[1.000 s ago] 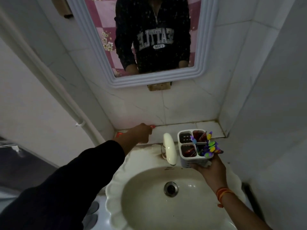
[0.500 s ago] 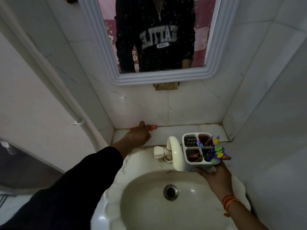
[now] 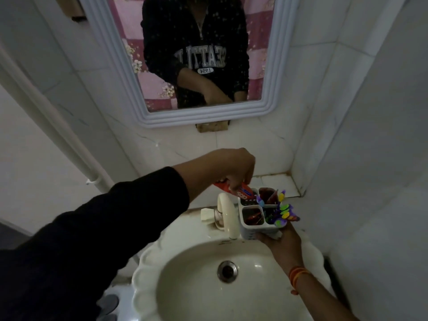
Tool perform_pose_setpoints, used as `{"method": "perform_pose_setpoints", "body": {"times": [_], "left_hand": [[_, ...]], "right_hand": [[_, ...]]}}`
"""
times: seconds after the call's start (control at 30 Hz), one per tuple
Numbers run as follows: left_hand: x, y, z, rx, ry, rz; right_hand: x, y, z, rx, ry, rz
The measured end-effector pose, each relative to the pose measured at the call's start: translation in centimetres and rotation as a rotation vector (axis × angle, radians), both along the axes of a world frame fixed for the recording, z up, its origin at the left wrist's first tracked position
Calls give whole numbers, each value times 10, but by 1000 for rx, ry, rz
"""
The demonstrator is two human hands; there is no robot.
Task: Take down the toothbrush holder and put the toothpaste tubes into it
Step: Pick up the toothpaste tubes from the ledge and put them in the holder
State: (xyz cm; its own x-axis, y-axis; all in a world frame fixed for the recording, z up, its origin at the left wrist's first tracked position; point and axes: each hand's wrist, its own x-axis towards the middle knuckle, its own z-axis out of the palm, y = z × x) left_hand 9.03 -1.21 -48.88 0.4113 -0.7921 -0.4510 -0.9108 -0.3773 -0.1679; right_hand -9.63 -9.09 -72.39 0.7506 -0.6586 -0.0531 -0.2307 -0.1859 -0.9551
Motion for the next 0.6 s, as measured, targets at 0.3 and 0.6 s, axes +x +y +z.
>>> {"method": "perform_pose_setpoints", "body": {"times": [0.3,0.6], "left_hand": [[-10,-31,-16,-112,323,277],[61,27,-67,-226,212,542]], "right_hand": [[1,-1,0,-14,-39,13],[1,-6,-6,6,6,19]]}}
